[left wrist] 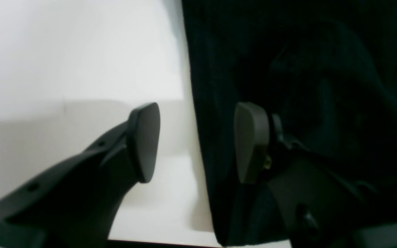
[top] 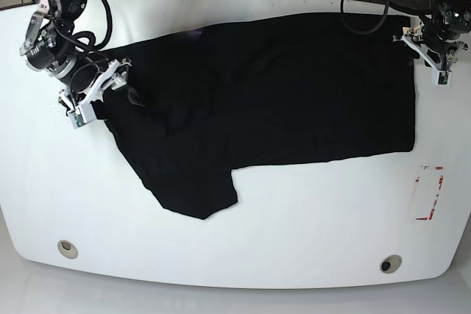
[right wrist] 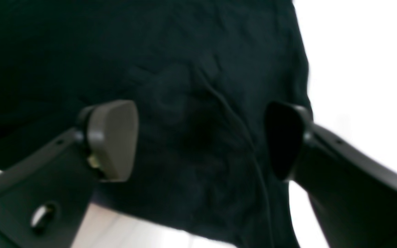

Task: Layout the t-shirt on the table in an organized manner, then fold the t-shirt properly
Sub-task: 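Regrasp the shirt edge with the right gripper and reposition the left gripper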

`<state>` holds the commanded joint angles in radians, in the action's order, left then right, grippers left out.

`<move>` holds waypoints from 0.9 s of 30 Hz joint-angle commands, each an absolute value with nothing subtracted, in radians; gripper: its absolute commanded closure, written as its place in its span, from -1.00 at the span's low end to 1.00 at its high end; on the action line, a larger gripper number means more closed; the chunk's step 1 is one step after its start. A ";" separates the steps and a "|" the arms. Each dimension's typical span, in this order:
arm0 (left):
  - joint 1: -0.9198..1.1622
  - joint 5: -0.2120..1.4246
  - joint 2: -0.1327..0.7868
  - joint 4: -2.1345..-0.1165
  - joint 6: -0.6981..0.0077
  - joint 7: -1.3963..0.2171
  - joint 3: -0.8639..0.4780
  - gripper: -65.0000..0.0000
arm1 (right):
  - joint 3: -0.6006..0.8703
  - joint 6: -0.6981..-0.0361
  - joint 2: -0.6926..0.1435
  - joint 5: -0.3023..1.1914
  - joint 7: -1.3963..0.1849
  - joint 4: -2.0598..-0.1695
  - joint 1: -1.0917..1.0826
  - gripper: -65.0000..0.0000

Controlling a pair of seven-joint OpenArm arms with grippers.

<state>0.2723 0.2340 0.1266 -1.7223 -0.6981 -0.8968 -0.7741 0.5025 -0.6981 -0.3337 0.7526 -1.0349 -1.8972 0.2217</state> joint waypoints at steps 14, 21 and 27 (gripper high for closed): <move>0.283 0.406 0.091 -1.727 -0.698 -0.898 -0.730 -0.01 | 0.555 -0.698 -0.308 0.530 -1.000 -1.886 0.325 -0.46; 0.288 0.398 0.077 -1.721 -0.698 -0.895 -0.654 0.00 | 0.549 -0.698 -0.297 0.496 -0.947 -1.885 0.363 -0.46; 0.286 0.384 0.081 -1.722 -0.698 -0.895 -0.648 -0.01 | 0.549 -0.698 -0.295 0.496 -0.947 -1.888 0.363 -0.46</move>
<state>0.2862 0.3844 0.0806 -1.7223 -0.6981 -0.8953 -0.6483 0.5485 -0.6981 -0.2954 0.4964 -0.9475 -1.8880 0.3629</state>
